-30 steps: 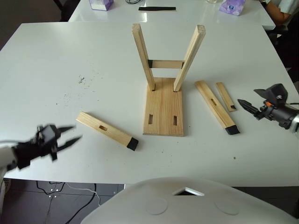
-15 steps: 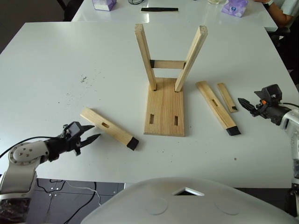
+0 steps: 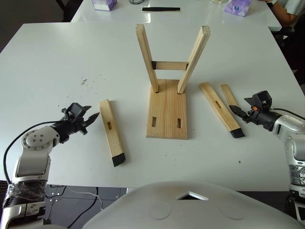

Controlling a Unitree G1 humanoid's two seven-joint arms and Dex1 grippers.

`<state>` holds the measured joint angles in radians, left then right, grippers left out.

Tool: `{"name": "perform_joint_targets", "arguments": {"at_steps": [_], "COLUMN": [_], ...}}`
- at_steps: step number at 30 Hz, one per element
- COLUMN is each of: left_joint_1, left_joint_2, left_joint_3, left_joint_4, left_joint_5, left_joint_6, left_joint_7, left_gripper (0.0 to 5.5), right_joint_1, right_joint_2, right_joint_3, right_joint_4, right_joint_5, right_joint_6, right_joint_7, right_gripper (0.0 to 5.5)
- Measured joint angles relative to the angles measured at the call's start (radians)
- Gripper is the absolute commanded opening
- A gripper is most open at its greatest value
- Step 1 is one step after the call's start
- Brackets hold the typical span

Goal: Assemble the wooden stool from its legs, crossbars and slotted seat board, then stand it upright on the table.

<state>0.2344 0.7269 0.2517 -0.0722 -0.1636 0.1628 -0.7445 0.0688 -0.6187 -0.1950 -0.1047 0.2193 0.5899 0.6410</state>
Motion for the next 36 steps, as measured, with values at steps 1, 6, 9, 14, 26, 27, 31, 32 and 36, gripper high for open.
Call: {"name": "perform_joint_targets", "arguments": {"at_steps": [1,6,9,14,26,27,31,32,36], "left_joint_1": [0.005,0.033,0.103,0.274,0.407,0.392,0.320,0.301,0.228], "left_joint_2": [0.002,0.015,0.029,0.065,0.130,0.128,0.129,0.129,0.130], "left_joint_3": [0.015,0.029,-0.008,-0.042,-0.088,-0.101,-0.141,-0.148,-0.174], "left_joint_4": [-0.054,-0.340,-0.478,-0.558,-0.559,-0.543,-0.447,-0.422,-0.322], "left_joint_5": [-0.024,-0.153,-0.177,-0.156,-0.034,-0.026,0.011,0.020,0.053], "left_joint_6": [0.032,0.178,0.236,0.240,0.203,0.191,0.118,0.099,0.033], "left_joint_7": [0.000,-0.037,-0.061,-0.115,-0.151,-0.149,-0.133,-0.129,-0.113], "left_gripper": [2.06,2.06,2.03,2.03,2.03,2.03,2.03,2.03,2.03], "right_joint_1": [0.000,0.016,0.024,0.033,0.054,0.053,0.046,0.042,0.035], "right_joint_2": [0.005,0.021,0.025,0.025,0.027,0.027,0.027,0.027,0.024], "right_joint_3": [0.000,0.019,0.039,0.048,0.041,0.043,0.052,0.054,0.064], "right_joint_4": [-0.001,0.009,0.054,0.069,0.088,0.088,0.094,0.099,0.106], "right_joint_5": [0.001,-0.004,-0.016,-0.019,-0.021,-0.021,-0.024,-0.024,-0.025], "right_joint_6": [0.003,-0.003,-0.054,-0.091,-0.129,-0.131,-0.135,-0.136,-0.136], "right_joint_7": [-0.008,-0.023,-0.027,-0.025,-0.054,-0.056,-0.060,-0.060,-0.059], "right_gripper": [3.75,3.75,3.28,2.49,1.31,1.31,1.31,1.31,1.31]}}
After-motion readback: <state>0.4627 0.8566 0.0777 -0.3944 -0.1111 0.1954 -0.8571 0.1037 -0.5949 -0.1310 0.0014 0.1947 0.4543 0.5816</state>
